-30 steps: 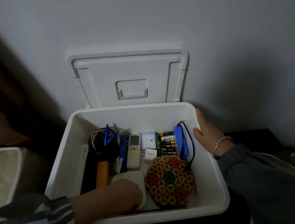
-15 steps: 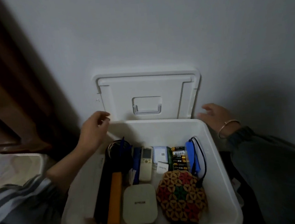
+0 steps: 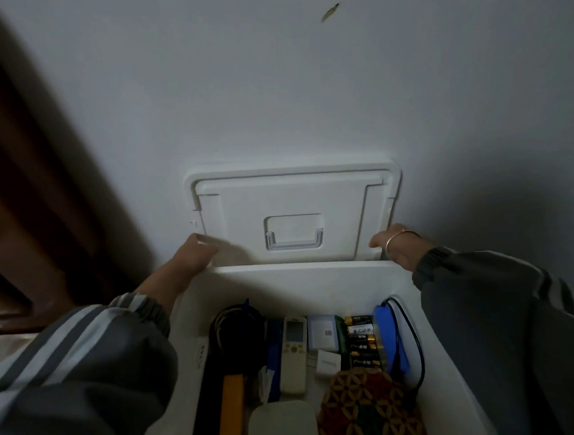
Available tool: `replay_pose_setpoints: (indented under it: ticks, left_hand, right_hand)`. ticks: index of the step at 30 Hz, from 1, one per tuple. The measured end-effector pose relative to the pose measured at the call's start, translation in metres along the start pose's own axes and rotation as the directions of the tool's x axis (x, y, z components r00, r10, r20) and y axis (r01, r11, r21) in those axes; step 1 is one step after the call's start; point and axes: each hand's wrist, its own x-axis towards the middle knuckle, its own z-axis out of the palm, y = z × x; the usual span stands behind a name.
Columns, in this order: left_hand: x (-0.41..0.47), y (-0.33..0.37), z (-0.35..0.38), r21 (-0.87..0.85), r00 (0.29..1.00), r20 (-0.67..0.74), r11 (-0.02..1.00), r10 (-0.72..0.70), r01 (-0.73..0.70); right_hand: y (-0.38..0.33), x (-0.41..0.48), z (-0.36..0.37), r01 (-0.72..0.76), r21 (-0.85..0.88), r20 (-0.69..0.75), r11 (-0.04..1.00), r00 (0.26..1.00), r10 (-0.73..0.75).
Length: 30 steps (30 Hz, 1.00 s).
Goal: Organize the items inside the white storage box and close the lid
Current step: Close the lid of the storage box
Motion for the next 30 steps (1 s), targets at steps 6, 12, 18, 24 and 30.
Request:
replay_pose_setpoints:
  ticks: [6,12,18,24,30]
  left_hand:
    - [0.007,-0.002,-0.006,-0.088,0.998,0.054,0.996,0.011,-0.006]
    - [-0.01,-0.002,-0.016,-0.247,0.973,0.024,0.944,0.231,-0.218]
    - [-0.05,0.029,-0.032,-0.167,0.872,-0.237,0.867,0.427,-0.47]
    - [-0.104,0.071,-0.057,-0.137,0.746,-0.427,0.779,0.511,-0.612]
    - [-0.173,0.101,-0.091,0.031,0.634,-0.491,0.74,0.597,-0.672]
  right_hand:
    - [0.001,0.007,0.0,0.061,0.025,-0.021,0.998,0.998,-0.06]
    - [0.004,-0.006,-0.011,0.266,0.221,-0.097,0.938,0.963,-0.25]
    - [-0.013,-0.075,-0.051,0.537,0.607,-0.297,0.586,0.837,-0.46]
    - [-0.012,-0.139,-0.099,0.699,0.571,-0.458,0.43,0.706,-0.54]
    - [0.012,-0.184,-0.136,0.832,0.313,-0.571,0.457,0.55,-0.61]
